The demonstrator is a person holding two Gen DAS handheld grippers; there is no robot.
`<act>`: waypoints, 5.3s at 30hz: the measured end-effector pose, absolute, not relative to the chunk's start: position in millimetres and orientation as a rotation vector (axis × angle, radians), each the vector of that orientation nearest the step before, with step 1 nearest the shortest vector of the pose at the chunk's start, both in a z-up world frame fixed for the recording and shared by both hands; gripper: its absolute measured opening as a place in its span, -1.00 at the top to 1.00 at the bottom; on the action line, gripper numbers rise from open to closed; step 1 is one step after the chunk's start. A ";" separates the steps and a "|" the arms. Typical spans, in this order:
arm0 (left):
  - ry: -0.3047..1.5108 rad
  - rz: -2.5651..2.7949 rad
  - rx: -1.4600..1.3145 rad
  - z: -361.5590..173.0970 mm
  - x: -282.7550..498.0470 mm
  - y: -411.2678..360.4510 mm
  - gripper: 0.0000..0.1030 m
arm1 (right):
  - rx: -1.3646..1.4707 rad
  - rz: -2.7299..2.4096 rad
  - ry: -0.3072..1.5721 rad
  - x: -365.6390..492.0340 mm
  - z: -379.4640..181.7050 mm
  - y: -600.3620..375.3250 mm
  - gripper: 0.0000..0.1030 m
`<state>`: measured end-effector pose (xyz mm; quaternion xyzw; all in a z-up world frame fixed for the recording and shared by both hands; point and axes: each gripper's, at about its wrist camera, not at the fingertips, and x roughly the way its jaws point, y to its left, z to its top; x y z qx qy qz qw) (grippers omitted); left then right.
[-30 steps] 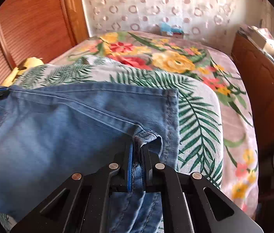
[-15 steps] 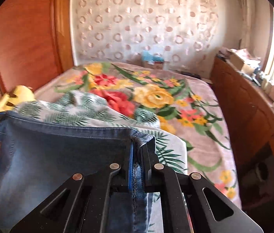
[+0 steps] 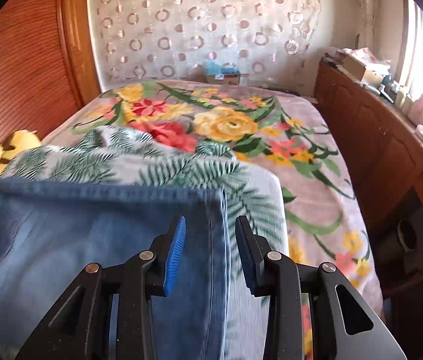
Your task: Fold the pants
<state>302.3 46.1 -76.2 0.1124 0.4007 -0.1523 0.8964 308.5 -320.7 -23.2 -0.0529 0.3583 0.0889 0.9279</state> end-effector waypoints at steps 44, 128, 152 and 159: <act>0.846 -0.496 0.209 -124.2 215.4 -70.8 -0.42 | 0.077 0.168 0.827 197.3 -57.0 -365.2 0.69; 0.800 -0.403 0.034 -99.4 175.0 66.5 0.70 | -0.207 0.642 0.878 194.9 7.0 -82.2 0.65; 0.663 -0.229 -0.094 -61.0 141.9 166.5 0.89 | -0.289 0.787 0.668 244.9 92.6 61.6 0.66; 0.740 -0.205 -0.092 -91.0 146.8 175.9 0.89 | -0.268 0.777 0.717 287.7 54.3 92.6 0.66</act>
